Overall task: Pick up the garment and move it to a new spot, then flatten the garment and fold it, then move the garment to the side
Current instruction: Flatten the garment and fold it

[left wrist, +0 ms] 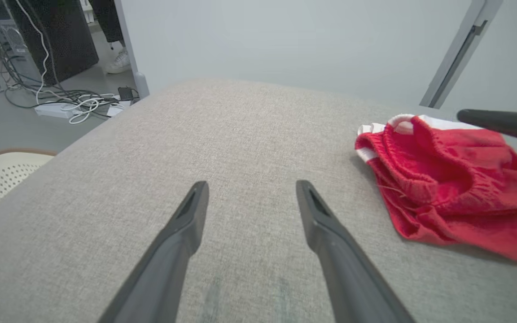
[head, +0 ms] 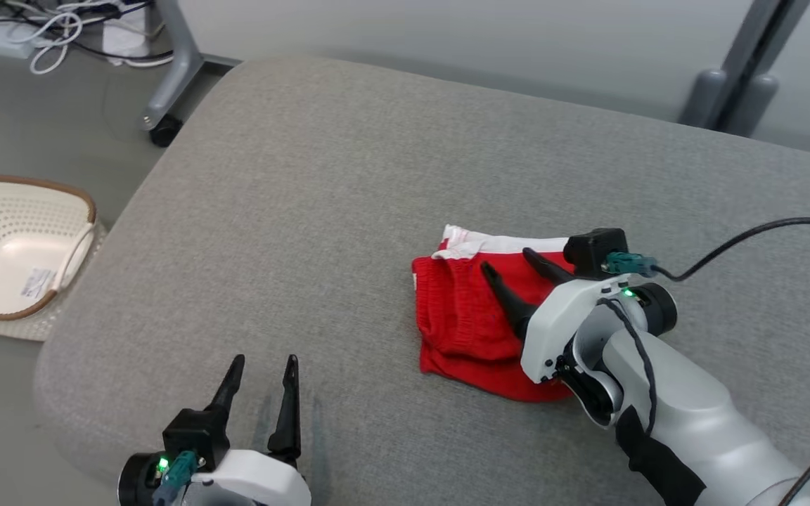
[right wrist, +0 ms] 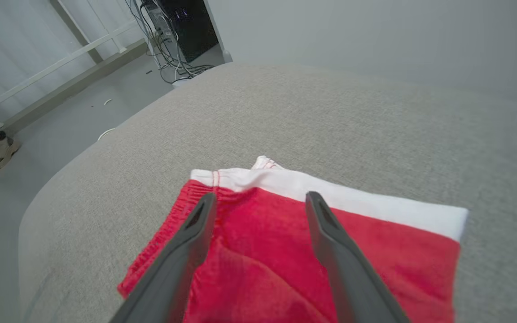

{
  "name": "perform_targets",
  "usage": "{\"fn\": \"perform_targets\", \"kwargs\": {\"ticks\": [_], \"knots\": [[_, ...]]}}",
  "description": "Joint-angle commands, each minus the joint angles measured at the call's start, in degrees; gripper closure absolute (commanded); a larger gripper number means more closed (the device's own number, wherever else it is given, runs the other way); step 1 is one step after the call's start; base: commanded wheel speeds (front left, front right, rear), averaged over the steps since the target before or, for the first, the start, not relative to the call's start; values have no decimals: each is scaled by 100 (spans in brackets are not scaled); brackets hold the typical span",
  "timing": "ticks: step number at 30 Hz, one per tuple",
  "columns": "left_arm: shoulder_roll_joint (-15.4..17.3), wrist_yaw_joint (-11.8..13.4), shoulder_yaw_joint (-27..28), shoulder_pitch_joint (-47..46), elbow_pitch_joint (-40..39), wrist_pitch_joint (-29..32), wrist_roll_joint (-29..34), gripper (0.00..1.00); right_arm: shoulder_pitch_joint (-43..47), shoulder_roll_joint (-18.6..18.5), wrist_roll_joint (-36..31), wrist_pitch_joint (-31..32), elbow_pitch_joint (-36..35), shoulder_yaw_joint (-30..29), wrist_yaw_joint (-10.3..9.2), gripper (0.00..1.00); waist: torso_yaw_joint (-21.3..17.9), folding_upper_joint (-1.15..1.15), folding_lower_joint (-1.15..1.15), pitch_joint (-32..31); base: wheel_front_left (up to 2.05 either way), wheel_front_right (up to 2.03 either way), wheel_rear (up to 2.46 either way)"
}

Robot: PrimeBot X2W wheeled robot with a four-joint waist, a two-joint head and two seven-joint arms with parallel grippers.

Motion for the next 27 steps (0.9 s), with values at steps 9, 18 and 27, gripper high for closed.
{"fn": "perform_targets", "kwargs": {"ticks": [9, 18, 27], "knots": [[22, -11, 666, -223, -297, -24, 427, 0, 142, -309, -932, -803, 550, -1293, -1, 0, -1351, 0, 0, -282, 0, 0, 0], [23, -97, 1095, -59, -273, -25, 645, 0, 1612, -263, -2704, -793, -698, -3432, 0, 0, -1955, 0, 0, -413, 0, 0, 0], [22, -165, 1431, 242, -147, -25, 874, 0, 2839, -29, -3528, -795, -1787, -4325, 0, 0, -2292, 0, 0, -706, 0, 0, 0]]}}
